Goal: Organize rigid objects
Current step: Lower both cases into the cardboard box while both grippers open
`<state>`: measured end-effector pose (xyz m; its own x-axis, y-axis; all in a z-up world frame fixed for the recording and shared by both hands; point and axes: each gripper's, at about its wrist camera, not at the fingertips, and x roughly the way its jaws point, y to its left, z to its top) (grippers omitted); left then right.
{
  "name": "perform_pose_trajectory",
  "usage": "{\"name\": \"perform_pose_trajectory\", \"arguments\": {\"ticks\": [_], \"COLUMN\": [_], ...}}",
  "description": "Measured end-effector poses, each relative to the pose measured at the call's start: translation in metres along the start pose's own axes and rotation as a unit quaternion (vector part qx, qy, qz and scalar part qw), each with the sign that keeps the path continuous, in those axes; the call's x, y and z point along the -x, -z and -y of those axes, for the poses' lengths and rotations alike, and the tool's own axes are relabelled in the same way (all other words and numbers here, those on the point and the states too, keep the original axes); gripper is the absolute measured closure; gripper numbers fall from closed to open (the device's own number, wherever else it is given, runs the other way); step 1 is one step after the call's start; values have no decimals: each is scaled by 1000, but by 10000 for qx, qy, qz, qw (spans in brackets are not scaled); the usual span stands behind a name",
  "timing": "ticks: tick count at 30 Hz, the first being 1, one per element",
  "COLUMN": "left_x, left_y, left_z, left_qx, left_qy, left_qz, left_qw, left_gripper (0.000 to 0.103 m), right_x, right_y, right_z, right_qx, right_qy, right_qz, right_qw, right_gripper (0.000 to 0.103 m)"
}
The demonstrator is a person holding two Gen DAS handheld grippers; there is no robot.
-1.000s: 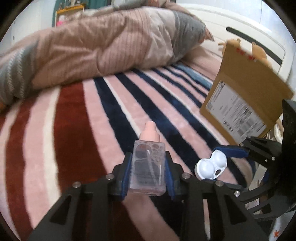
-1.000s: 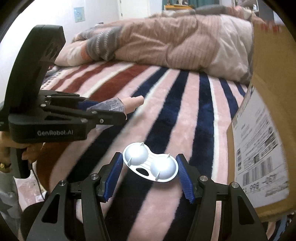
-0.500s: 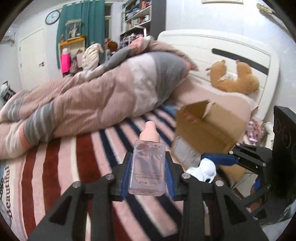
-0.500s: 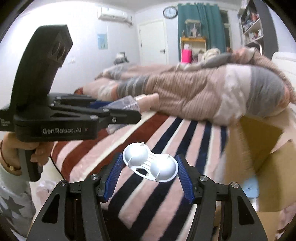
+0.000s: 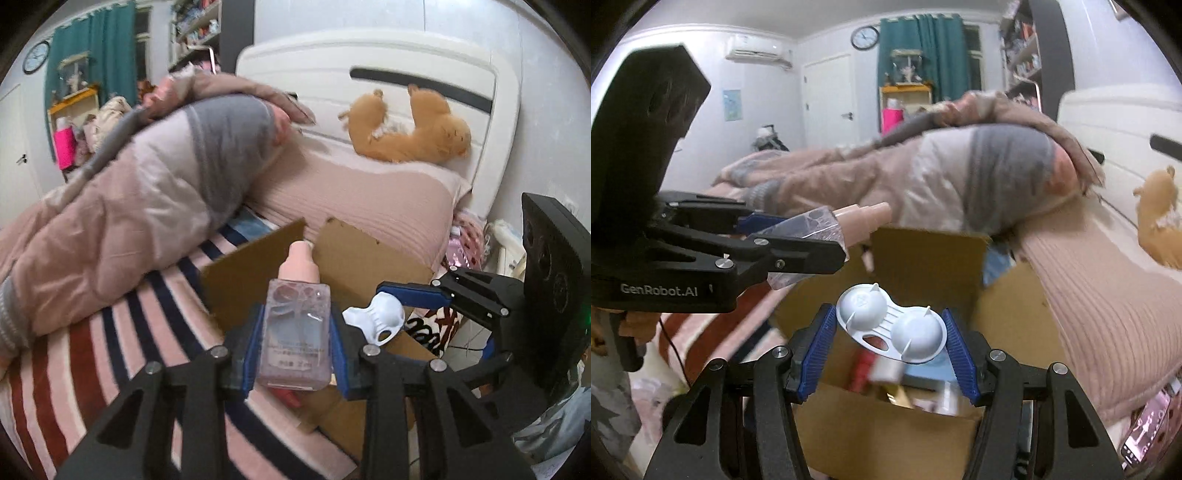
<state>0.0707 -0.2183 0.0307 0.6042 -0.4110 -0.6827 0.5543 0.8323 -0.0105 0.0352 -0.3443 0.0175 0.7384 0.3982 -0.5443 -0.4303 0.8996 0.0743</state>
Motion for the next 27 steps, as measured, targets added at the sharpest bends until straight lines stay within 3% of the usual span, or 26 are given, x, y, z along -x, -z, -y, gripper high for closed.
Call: {"name": "perform_pose_trajectory", "arguments": {"ticks": [7,11,14,20,22,27], "left_x": [-48,-57,-55,-38,-28,14], "left_y": [-7,-8,-9,-6,-4,3], "left_z": [9,7,6,7,5,-6], "left_qx": [10,-23,27,33,76,332], "left_qy": [17,-125,-33,-123,-112,-434], "left_qz": [-486,-579,-542,-344,-222,361], "left_qw": [9988,9982,9985,9993,9997,9978], "left_gripper": [73,73,70,49,37,22], "right_x": [-23,-26,-27,-26,-22,-11], "right_y": [19,25,26,26,23,12], "right_z": [36,40,38,32,28,20], "right_qx": [-144,-60,44,113,113,138], "right_qy": [53,118,140,115,97,39], "right_qz": [-278,-298,-344,-394,-384,-166], "right_qw": [9995,9995,9993,9991,9992,9998], "right_gripper": [48,47,47,37,35,13]}}
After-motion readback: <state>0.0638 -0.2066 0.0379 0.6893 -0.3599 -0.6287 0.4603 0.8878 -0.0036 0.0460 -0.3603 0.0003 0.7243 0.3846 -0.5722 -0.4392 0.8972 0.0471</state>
